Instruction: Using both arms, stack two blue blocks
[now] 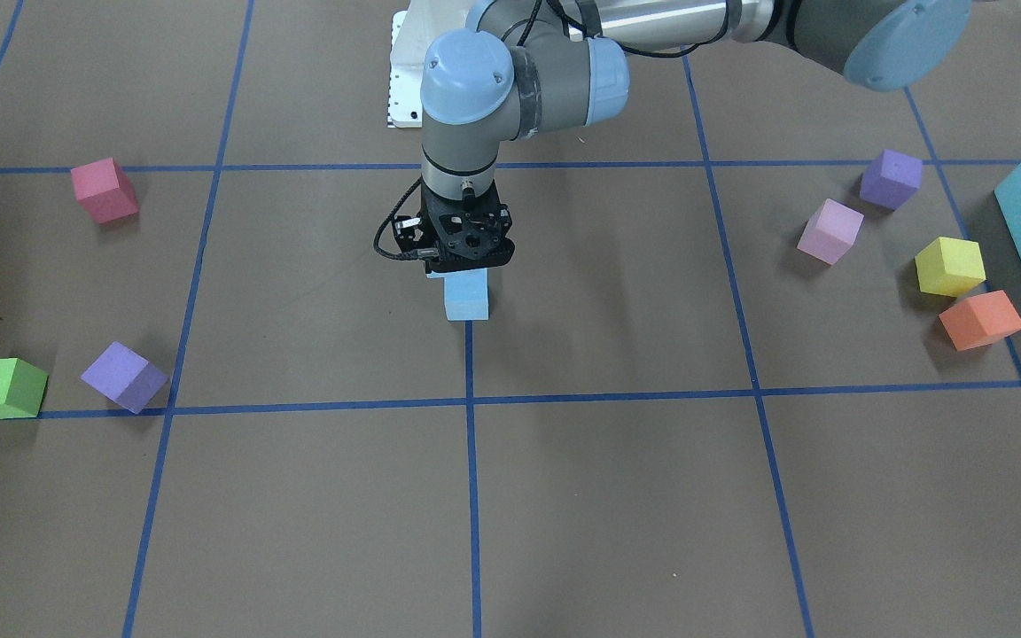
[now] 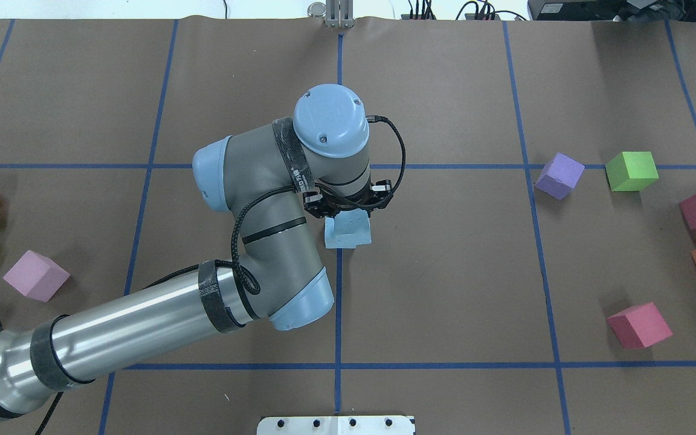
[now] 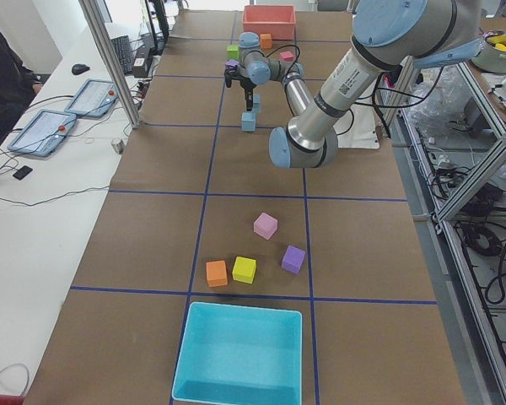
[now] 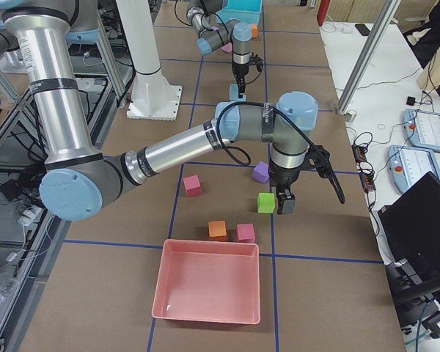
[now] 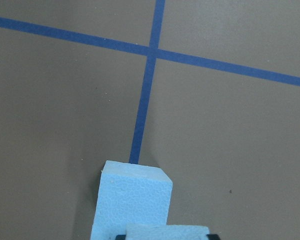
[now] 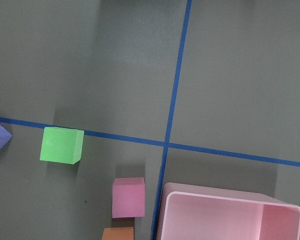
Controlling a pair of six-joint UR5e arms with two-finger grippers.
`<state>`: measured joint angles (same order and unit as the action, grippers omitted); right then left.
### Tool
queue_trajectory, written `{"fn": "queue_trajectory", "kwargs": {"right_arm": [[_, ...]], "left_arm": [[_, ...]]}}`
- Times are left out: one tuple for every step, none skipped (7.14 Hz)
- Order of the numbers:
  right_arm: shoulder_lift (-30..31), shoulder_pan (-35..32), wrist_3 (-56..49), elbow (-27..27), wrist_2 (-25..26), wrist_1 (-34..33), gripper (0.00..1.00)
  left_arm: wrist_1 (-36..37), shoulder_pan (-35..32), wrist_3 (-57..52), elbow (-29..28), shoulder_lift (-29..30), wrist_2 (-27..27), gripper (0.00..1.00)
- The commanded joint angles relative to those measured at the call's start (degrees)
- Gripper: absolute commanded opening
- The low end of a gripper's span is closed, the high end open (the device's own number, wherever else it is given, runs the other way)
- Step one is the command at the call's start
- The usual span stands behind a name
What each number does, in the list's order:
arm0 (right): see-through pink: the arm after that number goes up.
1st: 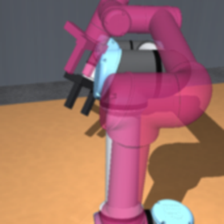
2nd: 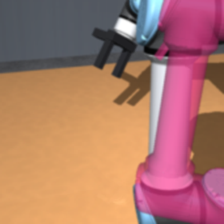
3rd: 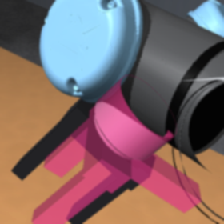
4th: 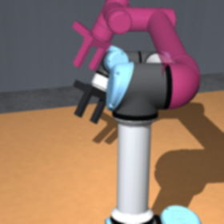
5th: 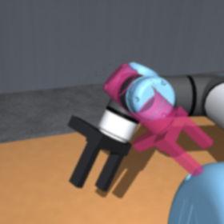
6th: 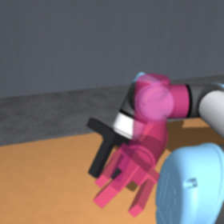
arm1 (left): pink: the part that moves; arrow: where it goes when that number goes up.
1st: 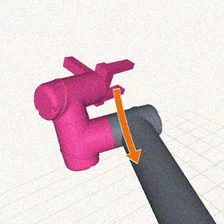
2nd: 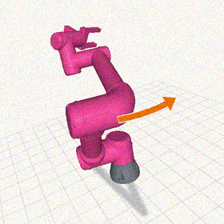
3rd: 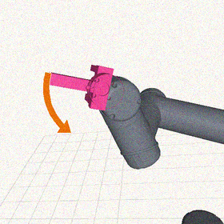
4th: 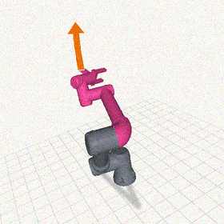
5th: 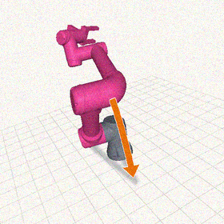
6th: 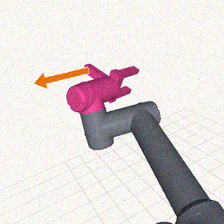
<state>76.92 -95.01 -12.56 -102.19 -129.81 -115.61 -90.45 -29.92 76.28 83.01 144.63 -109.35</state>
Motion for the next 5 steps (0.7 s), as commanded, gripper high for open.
{"fn": "queue_trajectory", "kwargs": {"right_arm": [[0.2, 0.0, 0.2, 0.0, -0.1, 0.0, 1.00], [0.4, 0.0, 0.2, 0.0, -0.1, 0.2, 1.00], [0.4, 0.0, 0.3, 0.0, -0.1, 0.2, 1.00], [0.4, 0.0, 0.3, 0.0, -0.1, 0.3, 1.00], [0.4, 0.0, 0.3, 0.0, -0.1, 0.3, 1.00]], "left_arm": [[1.1, -0.2, -4.0, -0.2, -0.2, 0.9, 0.56], [1.2, -0.2, -4.1, -0.6, -0.3, 1.9, 0.56], [1.2, -0.2, -4.9, -1.2, -0.3, 2.1, 0.56], [1.2, -0.2, -5.3, -1.4, -0.2, 2.5, 0.56], [1.2, -0.2, -5.2, -1.4, -0.2, 2.4, 0.56]]}}
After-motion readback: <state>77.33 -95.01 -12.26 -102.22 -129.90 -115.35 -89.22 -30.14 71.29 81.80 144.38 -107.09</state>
